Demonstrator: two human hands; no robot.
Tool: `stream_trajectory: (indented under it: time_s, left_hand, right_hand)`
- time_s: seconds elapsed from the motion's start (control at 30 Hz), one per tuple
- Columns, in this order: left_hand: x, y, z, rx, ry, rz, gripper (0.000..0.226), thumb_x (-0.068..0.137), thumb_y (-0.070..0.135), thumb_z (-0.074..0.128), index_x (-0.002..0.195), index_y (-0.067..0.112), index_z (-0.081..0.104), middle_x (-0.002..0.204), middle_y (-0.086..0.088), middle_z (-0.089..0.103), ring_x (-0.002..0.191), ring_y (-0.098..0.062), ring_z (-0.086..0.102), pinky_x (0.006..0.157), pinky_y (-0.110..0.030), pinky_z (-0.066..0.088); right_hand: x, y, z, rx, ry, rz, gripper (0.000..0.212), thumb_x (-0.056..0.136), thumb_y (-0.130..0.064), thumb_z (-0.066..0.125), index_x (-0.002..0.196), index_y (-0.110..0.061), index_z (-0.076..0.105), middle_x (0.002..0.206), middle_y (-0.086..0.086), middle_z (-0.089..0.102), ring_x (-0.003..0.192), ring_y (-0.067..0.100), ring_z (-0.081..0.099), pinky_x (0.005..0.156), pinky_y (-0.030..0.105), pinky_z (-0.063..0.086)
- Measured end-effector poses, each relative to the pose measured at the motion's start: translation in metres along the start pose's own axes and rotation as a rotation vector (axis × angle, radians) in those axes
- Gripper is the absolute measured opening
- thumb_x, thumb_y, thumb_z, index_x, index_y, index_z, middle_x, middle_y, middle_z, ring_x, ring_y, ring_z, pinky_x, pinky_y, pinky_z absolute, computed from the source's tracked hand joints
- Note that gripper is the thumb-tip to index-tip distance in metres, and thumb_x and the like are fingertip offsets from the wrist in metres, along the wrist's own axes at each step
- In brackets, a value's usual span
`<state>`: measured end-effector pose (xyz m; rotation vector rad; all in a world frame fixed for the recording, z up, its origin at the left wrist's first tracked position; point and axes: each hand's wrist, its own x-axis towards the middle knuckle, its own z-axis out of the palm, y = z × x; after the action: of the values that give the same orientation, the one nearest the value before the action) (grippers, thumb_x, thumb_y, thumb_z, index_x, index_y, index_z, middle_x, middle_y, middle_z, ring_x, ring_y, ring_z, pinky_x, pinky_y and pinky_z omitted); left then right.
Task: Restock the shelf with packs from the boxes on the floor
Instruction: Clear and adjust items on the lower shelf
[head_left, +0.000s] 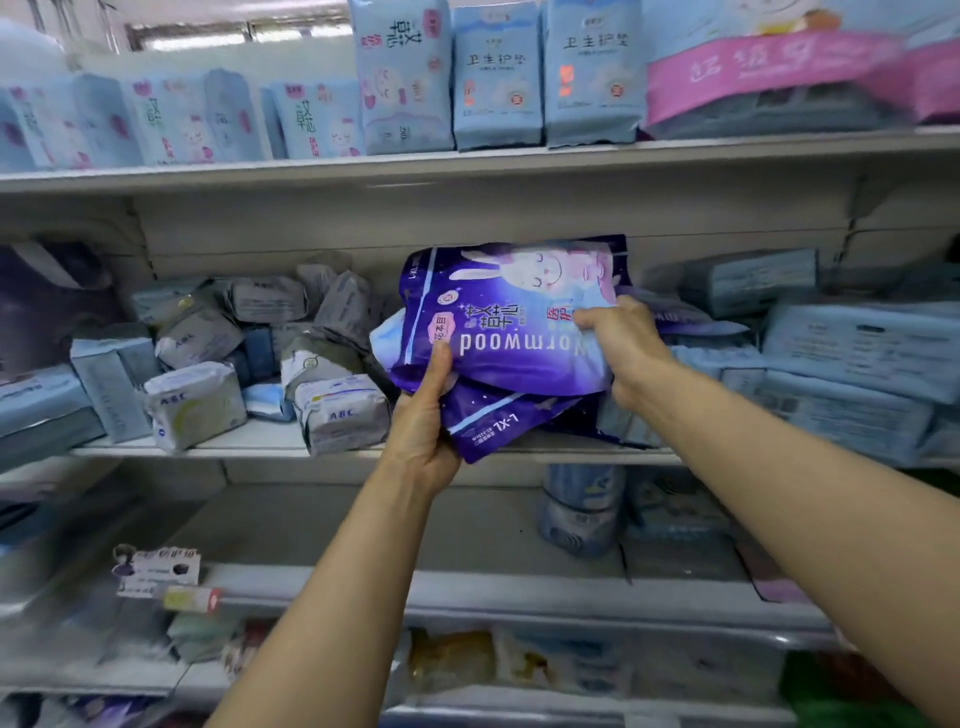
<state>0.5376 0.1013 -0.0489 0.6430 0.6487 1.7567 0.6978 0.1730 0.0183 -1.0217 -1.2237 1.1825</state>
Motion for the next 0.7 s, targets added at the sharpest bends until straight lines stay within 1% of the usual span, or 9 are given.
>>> stream_trajectory:
  time_s: [0.07, 0.17, 0.2, 0.27, 0.4, 0.47, 0.53, 0.63, 0.7]
  left_hand:
    - [-0.020, -0.011, 0.003, -0.009, -0.018, 0.016, 0.091, 0.065, 0.044, 0.087, 0.142, 0.013, 0.050, 0.137, -0.015, 0.058, 0.126, -0.033, 0.056, 0.102, -0.065, 0.042]
    - [-0.053, -0.030, 0.006, 0.022, 0.015, 0.034, 0.101, 0.057, 0.045, 0.092, 0.143, 0.016, 0.049, 0.136, -0.014, 0.060, 0.126, -0.034, 0.057, 0.102, -0.063, 0.043]
    - [-0.066, -0.038, 0.007, 0.031, 0.029, 0.041, 0.097, 0.060, 0.045, 0.090, 0.143, 0.016, 0.048, 0.136, -0.014, 0.060, 0.125, -0.034, 0.057, 0.101, -0.063, 0.044]
    - [-0.092, -0.053, 0.010, 0.046, 0.087, 0.052, 0.077, 0.075, 0.041, 0.077, 0.142, 0.017, 0.050, 0.133, -0.015, 0.062, 0.122, -0.035, 0.058, 0.099, -0.063, 0.046]
    - [-0.140, -0.088, 0.015, 0.083, 0.237, -0.032, 0.055, 0.085, 0.037, 0.063, 0.135, 0.015, 0.057, 0.127, -0.017, 0.065, 0.112, -0.034, 0.064, 0.090, -0.057, 0.054]
    - [-0.159, -0.109, 0.018, 0.131, 0.299, -0.081, 0.044, 0.093, 0.037, 0.059, 0.131, 0.015, 0.060, 0.121, -0.017, 0.068, 0.097, -0.031, 0.070, 0.077, -0.051, 0.060]
    - [-0.174, -0.130, 0.019, 0.176, 0.347, -0.110, 0.039, 0.097, 0.035, 0.054, 0.130, 0.014, 0.060, 0.118, -0.017, 0.069, 0.089, -0.029, 0.071, 0.069, -0.047, 0.061]
    - [-0.192, -0.160, 0.018, 0.296, 0.389, -0.103, 0.029, 0.101, 0.029, 0.049, 0.126, 0.018, 0.060, 0.110, -0.012, 0.073, 0.085, -0.027, 0.071, 0.071, -0.045, 0.060]
    - [-0.202, -0.179, 0.015, 0.389, 0.426, -0.118, 0.022, 0.103, 0.027, 0.048, 0.119, 0.022, 0.062, 0.102, -0.007, 0.075, 0.084, -0.026, 0.071, 0.073, -0.043, 0.058]
  right_hand:
    - [-0.015, -0.001, -0.019, -0.016, -0.017, -0.012, 0.021, 0.073, -0.011, 0.060, 0.092, -0.014, 0.053, 0.106, 0.016, 0.068, 0.095, 0.035, 0.068, 0.083, 0.056, 0.055]
    - [-0.036, 0.004, -0.053, -0.013, -0.038, -0.007, 0.020, 0.083, -0.005, 0.058, 0.101, -0.013, 0.054, 0.104, 0.011, 0.069, 0.088, 0.028, 0.069, 0.081, 0.052, 0.057]
    - [-0.043, 0.008, -0.066, -0.018, -0.039, -0.004, 0.019, 0.086, -0.004, 0.056, 0.102, -0.013, 0.055, 0.102, 0.009, 0.069, 0.085, 0.026, 0.070, 0.079, 0.049, 0.058]
    - [-0.056, 0.017, -0.092, -0.045, -0.058, 0.007, 0.020, 0.088, -0.003, 0.056, 0.106, -0.012, 0.058, 0.099, 0.007, 0.070, 0.080, 0.023, 0.070, 0.075, 0.044, 0.059]
    - [-0.082, 0.040, -0.146, -0.094, -0.129, 0.058, 0.025, 0.089, 0.000, 0.057, 0.114, -0.003, 0.061, 0.103, 0.012, 0.071, 0.083, 0.025, 0.070, 0.080, 0.045, 0.058]
    - [-0.096, 0.054, -0.171, -0.119, -0.139, 0.083, 0.024, 0.090, 0.000, 0.058, 0.114, -0.003, 0.060, 0.101, 0.011, 0.071, 0.078, 0.021, 0.069, 0.074, 0.039, 0.058]
    - [-0.109, 0.068, -0.195, -0.128, -0.155, 0.112, 0.022, 0.091, 0.001, 0.057, 0.112, -0.005, 0.060, 0.096, 0.009, 0.071, 0.069, 0.016, 0.069, 0.067, 0.034, 0.059]
    - [-0.124, 0.088, -0.236, -0.201, -0.160, 0.164, 0.015, 0.092, -0.002, 0.057, 0.106, -0.009, 0.058, 0.094, 0.009, 0.070, 0.065, 0.015, 0.068, 0.067, 0.037, 0.057]
    - [-0.131, 0.100, -0.266, -0.320, -0.144, 0.150, 0.011, 0.092, -0.004, 0.059, 0.100, -0.010, 0.055, 0.092, 0.008, 0.068, 0.064, 0.014, 0.065, 0.065, 0.034, 0.054]
